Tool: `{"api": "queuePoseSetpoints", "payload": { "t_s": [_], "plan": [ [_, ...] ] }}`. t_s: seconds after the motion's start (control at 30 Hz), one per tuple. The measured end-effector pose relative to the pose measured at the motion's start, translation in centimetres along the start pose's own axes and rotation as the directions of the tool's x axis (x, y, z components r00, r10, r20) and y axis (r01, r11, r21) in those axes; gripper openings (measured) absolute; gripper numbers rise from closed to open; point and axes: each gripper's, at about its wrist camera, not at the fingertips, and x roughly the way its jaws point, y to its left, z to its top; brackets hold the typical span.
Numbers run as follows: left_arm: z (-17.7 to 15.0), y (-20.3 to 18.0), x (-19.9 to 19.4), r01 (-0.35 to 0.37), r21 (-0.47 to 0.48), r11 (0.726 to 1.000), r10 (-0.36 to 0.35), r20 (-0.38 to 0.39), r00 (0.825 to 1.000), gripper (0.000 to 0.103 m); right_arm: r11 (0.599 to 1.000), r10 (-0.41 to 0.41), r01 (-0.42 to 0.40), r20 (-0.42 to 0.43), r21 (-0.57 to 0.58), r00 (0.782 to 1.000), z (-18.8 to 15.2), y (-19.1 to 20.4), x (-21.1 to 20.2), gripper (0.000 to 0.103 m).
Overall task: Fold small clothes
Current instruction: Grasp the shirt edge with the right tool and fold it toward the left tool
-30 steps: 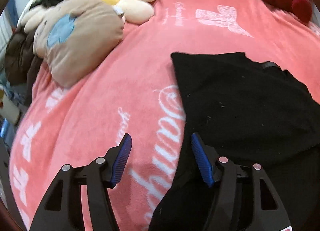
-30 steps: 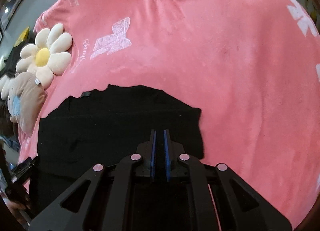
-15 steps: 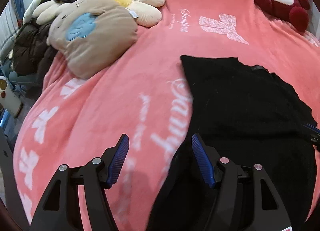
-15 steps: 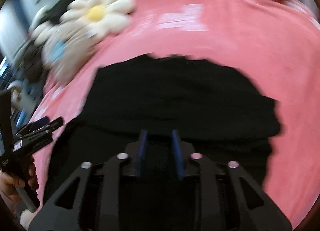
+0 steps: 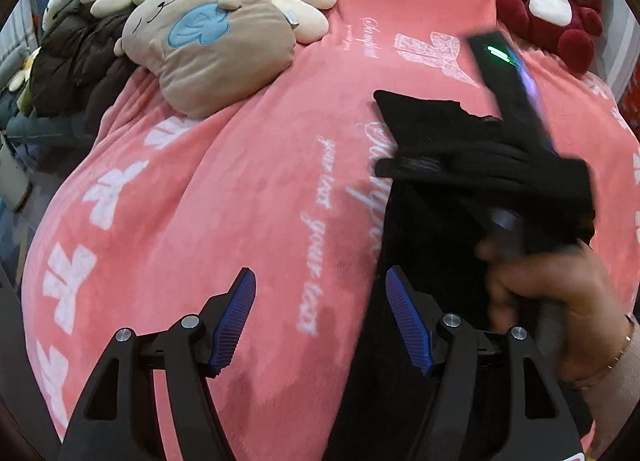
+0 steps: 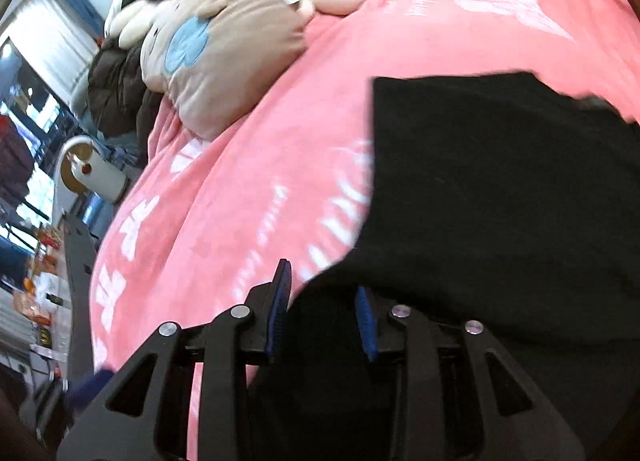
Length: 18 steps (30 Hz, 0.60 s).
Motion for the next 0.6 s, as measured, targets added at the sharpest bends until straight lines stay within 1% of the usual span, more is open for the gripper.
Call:
{"api": "queuePoseSetpoints", "payload": {
  "t_s": [0.07, 0.1, 0.13, 0.17, 0.2, 0.23, 0.3, 0.37, 0.43, 0.5, 0.53, 0.6],
  "plan": [
    [-0.3, 0.2, 0.0, 0.008, -0.002, 1.0, -0.008, -0.003, 1.0, 0.066, 0.996, -0.072, 0.072, 0.007, -0.049, 0.997, 0.0, 2.1, 0.9, 0.042],
    [-0.5, 0.2, 0.0, 0.015, -0.008, 1.0, -0.015, -0.009, 1.0, 0.066, 0.994, -0.088, 0.088, 0.01, -0.062, 0.996, 0.0, 2.4, 1.0, 0.048],
    [-0.6, 0.2, 0.0, 0.017, -0.012, 1.0, -0.018, -0.01, 1.0, 0.066, 0.992, -0.096, 0.097, 0.015, -0.086, 0.995, -0.4, 2.8, 1.2, 0.052],
    [-0.8, 0.3, 0.1, 0.023, -0.016, 1.0, -0.023, -0.015, 1.0, 0.066, 0.989, -0.102, 0.104, 0.018, -0.107, 0.995, -0.8, 2.8, 1.2, 0.055],
    [-1.0, 0.4, 0.1, 0.023, -0.015, 1.0, -0.024, -0.021, 0.999, 0.066, 0.986, -0.11, 0.113, 0.025, -0.124, 0.994, -1.2, 2.7, 0.9, 0.055],
    [-1.1, 0.3, 0.1, 0.019, -0.013, 1.0, -0.019, -0.023, 1.0, 0.066, 0.988, -0.098, 0.102, 0.038, -0.116, 0.994, -1.7, 2.3, 0.1, 0.055],
    [-1.3, 0.6, 0.1, 0.02, -0.017, 1.0, -0.02, -0.025, 0.999, 0.066, 0.997, -0.055, 0.058, 0.07, -0.048, 0.996, -2.6, 0.5, -2.2, 0.049],
    [-1.5, 0.8, 0.0, 0.02, -0.023, 1.0, -0.02, -0.027, 0.999, 0.066, 0.999, -0.047, 0.048, 0.089, -0.009, 0.995, -2.6, -0.2, -2.8, 0.048],
    [-1.7, 0.8, -0.1, 0.021, -0.021, 1.0, -0.021, -0.028, 0.999, 0.066, 1.0, -0.011, 0.011, 0.055, -0.002, 0.998, -2.2, 0.2, -2.2, 0.046],
    [-2.0, 0.7, -0.2, 0.016, -0.023, 1.0, -0.017, -0.035, 0.999, 0.066, 1.0, 0.011, -0.01, 0.03, -0.027, 1.0, -1.6, 2.0, -1.2, 0.045],
    [-2.1, 0.6, -0.4, 0.013, -0.026, 1.0, -0.014, -0.039, 0.999, 0.066, 0.999, -0.004, 0.004, 0.011, -0.049, 1.0, -1.4, 3.2, -0.5, 0.046],
    [-2.4, 0.5, -0.6, 0.013, -0.033, 0.999, -0.015, -0.049, 0.999, 0.066, 0.998, 0.028, -0.029, -0.012, -0.049, 1.0, -1.2, 4.3, 0.0, 0.043]
  ]
}}
